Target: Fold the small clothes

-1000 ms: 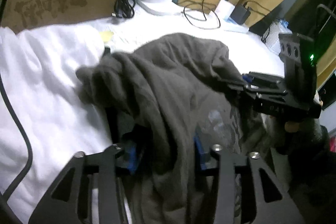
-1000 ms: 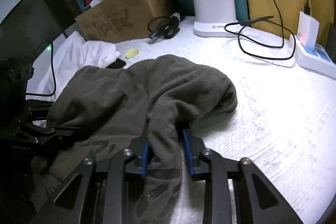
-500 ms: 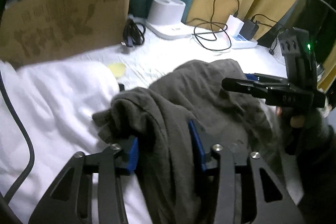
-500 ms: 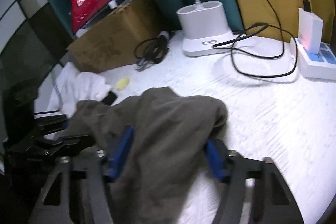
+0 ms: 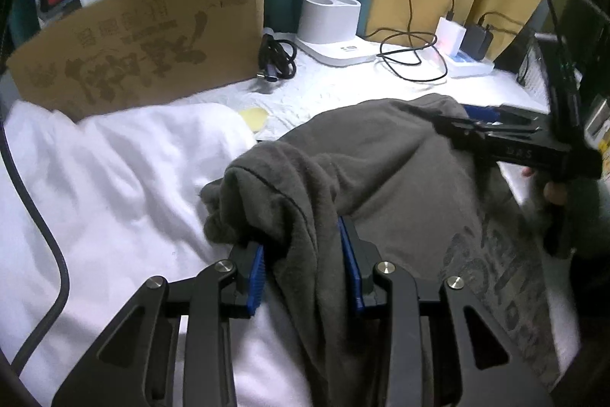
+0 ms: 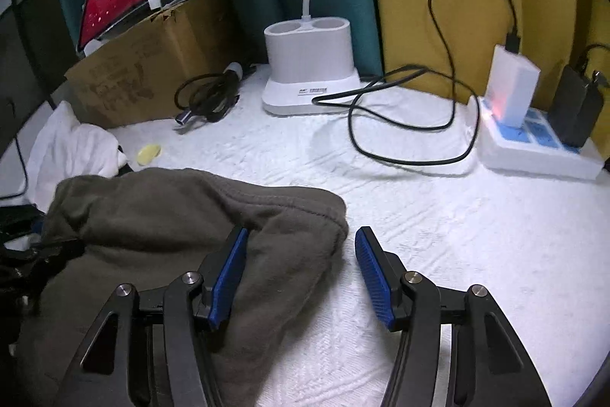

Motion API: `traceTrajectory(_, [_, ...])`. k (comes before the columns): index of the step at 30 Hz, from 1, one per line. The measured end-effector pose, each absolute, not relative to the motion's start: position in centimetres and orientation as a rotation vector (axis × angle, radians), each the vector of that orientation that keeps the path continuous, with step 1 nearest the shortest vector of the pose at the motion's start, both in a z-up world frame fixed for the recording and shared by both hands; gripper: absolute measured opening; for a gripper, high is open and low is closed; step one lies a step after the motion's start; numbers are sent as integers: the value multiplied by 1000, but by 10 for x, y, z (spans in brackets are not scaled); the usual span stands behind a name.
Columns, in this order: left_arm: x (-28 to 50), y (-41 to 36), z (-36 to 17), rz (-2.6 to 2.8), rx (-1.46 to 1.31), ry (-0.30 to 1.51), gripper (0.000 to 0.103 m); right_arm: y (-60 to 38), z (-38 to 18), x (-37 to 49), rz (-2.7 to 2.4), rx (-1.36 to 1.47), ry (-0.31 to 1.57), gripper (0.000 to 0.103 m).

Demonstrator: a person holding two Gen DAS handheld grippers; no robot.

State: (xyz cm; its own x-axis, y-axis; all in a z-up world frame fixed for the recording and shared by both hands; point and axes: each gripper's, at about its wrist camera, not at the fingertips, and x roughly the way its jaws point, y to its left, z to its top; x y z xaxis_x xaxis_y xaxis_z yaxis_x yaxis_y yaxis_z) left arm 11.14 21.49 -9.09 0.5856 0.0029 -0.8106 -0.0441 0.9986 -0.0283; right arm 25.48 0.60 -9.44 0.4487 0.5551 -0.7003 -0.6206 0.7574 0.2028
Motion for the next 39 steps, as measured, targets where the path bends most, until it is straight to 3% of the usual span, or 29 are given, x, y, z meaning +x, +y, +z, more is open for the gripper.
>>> traceTrajectory(4, [107, 213, -90, 73, -1, 945, 36, 1, -92, 247, 658, -162, 811, 74])
traceTrajectory(10, [104, 212, -89, 116, 38, 943, 36, -18, -96, 230, 590, -214, 788, 79])
traceTrajectory(17, [93, 212, -77, 140, 28, 915, 36, -36, -76, 206, 601, -179, 781, 79])
traceTrajectory(39, [44, 176, -59, 135, 51, 873, 36, -66, -91, 150, 584, -200, 839, 79])
